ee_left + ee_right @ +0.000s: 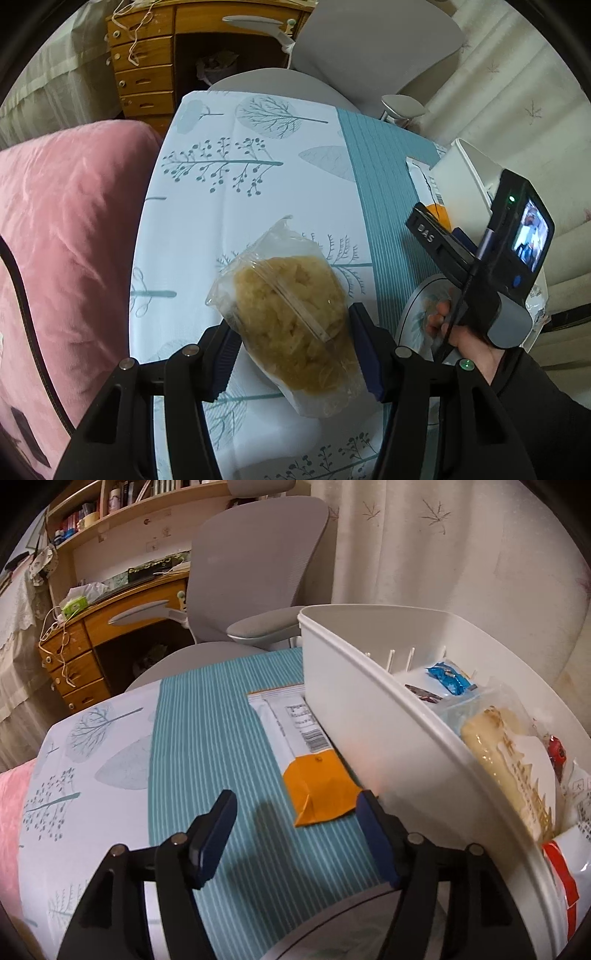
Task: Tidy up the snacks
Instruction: 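Grasp the white-and-orange bar with right tool while left tool holds the cake bag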
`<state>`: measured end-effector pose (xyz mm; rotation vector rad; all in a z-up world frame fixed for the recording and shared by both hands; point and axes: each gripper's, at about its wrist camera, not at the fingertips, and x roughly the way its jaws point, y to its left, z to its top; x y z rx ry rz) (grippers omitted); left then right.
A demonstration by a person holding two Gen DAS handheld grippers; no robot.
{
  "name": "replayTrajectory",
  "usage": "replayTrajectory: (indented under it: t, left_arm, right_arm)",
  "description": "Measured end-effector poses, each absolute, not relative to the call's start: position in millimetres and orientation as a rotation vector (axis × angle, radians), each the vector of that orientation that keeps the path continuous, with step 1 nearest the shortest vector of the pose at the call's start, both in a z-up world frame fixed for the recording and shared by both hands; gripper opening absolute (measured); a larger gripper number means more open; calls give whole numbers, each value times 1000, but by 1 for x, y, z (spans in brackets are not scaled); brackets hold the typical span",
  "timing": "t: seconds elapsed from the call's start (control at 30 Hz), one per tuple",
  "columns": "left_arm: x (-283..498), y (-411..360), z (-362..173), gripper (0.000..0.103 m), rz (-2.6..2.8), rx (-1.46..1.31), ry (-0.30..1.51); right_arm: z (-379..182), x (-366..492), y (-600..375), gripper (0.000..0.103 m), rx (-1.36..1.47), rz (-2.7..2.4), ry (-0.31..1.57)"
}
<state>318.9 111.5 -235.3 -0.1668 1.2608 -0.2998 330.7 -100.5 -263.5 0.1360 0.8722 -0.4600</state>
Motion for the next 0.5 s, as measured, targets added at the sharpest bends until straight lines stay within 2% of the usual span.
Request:
replayTrajectory:
  t: [0.3,0.5]
  left_arm:
    - [327,102,-239,56,-325,-158,1280]
    - [333,100,-236,56,-322,-146,1270]
  right_arm:
    - [-271,352,-101,70,113,-468,907]
    - [-272,370,-114,66,117,-468,957]
